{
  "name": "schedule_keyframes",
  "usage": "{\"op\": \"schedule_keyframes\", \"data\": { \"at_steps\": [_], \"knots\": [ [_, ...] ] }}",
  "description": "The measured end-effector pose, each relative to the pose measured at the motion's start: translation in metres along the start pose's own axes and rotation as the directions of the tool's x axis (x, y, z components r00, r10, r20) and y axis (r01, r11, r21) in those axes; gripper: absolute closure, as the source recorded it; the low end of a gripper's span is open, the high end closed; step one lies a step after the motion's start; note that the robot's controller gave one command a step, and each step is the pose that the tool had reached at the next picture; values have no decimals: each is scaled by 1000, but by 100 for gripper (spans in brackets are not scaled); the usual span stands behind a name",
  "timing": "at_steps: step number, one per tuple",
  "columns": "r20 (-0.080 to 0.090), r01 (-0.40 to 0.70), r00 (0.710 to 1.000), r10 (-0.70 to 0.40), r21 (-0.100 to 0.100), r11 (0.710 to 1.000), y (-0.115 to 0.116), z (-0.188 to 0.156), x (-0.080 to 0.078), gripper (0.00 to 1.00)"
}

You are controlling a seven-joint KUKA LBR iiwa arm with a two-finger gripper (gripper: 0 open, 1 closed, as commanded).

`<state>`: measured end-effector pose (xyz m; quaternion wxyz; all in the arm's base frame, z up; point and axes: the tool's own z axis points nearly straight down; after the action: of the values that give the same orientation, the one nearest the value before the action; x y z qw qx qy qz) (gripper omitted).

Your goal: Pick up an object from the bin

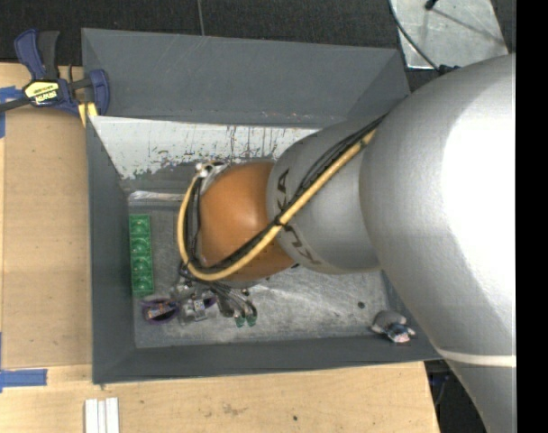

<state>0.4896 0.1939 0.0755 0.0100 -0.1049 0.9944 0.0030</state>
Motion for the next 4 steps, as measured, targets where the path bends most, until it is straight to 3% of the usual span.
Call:
{"op": "schedule_keyframes", "data": {
  "at_steps": [3, 4],
  "knots": [
    [-25, 1, 1000, -1, 5, 1000, -1, -18, 3, 100],
    [-26, 1, 1000, -1, 5, 1000, -1, -40, 4, 100]
  ]
}}
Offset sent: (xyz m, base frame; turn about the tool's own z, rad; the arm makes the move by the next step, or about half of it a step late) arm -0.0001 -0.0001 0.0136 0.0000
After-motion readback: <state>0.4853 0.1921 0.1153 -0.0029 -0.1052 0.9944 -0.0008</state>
